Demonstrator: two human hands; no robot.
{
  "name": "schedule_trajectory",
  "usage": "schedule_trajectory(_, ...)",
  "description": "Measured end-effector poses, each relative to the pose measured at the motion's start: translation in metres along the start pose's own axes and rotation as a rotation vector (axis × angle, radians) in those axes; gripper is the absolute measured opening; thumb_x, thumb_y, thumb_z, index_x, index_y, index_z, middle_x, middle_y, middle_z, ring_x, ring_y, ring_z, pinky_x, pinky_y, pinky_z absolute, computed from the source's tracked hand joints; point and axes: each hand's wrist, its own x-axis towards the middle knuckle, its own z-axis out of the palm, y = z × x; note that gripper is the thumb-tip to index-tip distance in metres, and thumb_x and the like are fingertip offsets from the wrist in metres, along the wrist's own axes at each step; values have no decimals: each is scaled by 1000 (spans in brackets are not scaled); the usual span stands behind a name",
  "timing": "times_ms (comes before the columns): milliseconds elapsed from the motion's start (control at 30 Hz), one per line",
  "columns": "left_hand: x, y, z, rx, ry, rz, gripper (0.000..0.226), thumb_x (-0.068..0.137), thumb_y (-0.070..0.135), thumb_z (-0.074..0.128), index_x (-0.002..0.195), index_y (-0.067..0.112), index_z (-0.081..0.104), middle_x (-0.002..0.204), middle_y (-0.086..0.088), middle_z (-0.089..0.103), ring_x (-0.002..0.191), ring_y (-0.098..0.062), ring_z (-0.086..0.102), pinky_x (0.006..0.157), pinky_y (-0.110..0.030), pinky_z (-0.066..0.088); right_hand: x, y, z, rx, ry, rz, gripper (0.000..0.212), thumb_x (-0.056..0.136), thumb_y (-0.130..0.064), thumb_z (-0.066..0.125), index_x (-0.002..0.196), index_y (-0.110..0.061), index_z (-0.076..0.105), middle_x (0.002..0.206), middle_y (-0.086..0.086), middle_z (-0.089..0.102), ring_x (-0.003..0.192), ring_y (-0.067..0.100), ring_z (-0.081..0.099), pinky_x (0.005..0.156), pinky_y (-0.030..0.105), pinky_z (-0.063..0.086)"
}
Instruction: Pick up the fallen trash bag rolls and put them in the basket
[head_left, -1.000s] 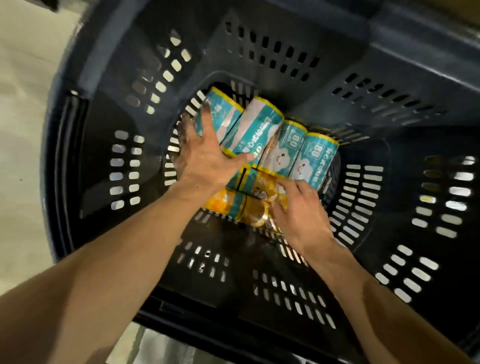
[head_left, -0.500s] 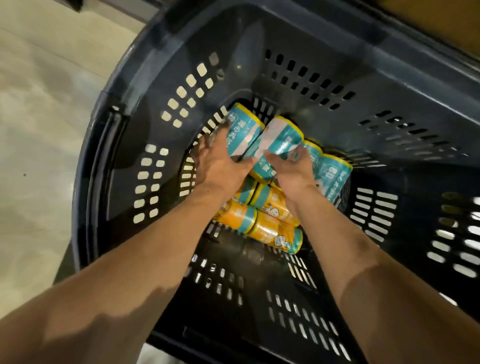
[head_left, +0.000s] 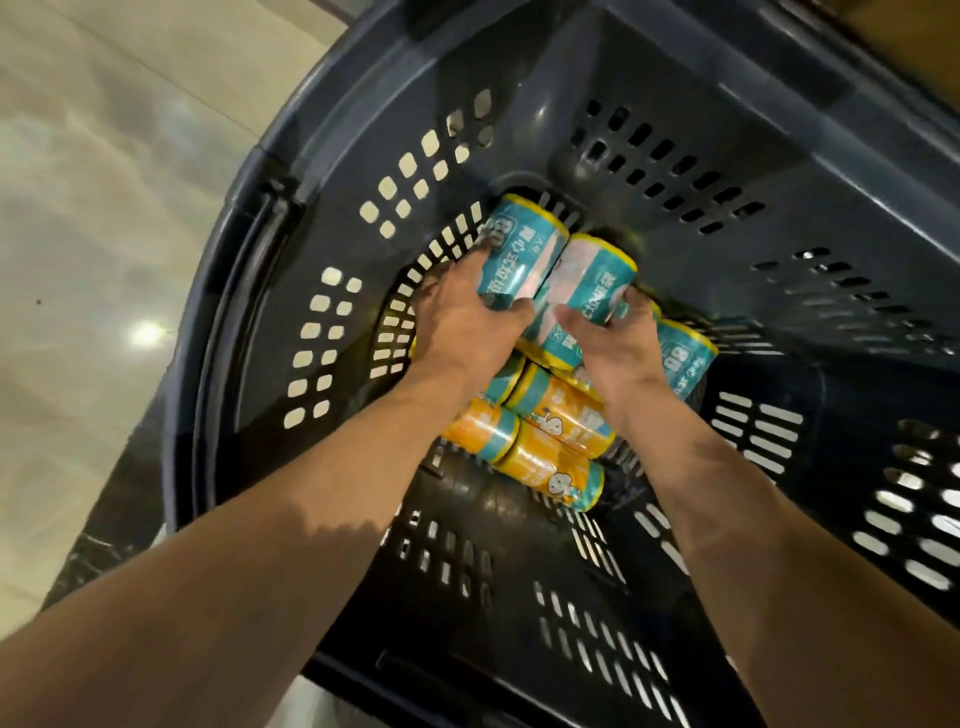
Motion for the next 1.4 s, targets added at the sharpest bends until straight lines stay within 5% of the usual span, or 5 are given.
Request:
schedule_trajectory(100, -2, 11, -16, 96, -67, 54, 68, 82, 37, 72, 143, 25, 45, 132, -4, 54, 127, -24, 43, 107, -30, 36, -19, -16, -13, -81, 14, 3, 76, 67, -59, 78, 128, -33, 39, 128, 1, 66, 114, 29, 65, 101, 49, 51)
schedule_trajectory(367, -60, 67, -100, 525, -196, 323, 64, 82, 39, 65, 140, 22, 42, 128, -11, 47, 120, -36, 46, 99, -52, 46, -112, -82, -74, -652, -115, -286, 65, 94, -36, 67, 149, -18, 39, 141, 15, 53, 131, 33, 50, 103, 44, 47)
schedule_trajectory(667, -248, 158, -271, 800, -143, 242, 46, 89, 42, 55, 129, 21, 44, 123, -9, 50, 115, -34, 52, 88, -49, 53, -332, -200, -137, -1286, -311, -748, 40, 97, -25, 51, 136, -15, 51, 134, 13, 54, 125, 36, 52, 91, 44, 47)
schedule_trajectory(1167, -507, 172, -616, 720, 461, -21, 47, 94, 46, 48, 134, 21, 45, 124, -8, 52, 111, -31, 54, 84, -45, 53, -692, -408, -125, -1494, -258, -1461, 16, 97, -34, 52, 104, -19, 52, 103, 6, 55, 106, 33, 60, 70, 37, 42)
schedule_trajectory(1400, -569, 108, -729, 724, 515, -122, 45, 96, 44, 48, 134, 21, 44, 126, -7, 51, 112, -30, 55, 77, -41, 49, -810, -431, -28, -1242, -400, -1425, 37, 97, -39, 58, 130, -22, 59, 125, 4, 64, 111, 26, 63, 98, 46, 52)
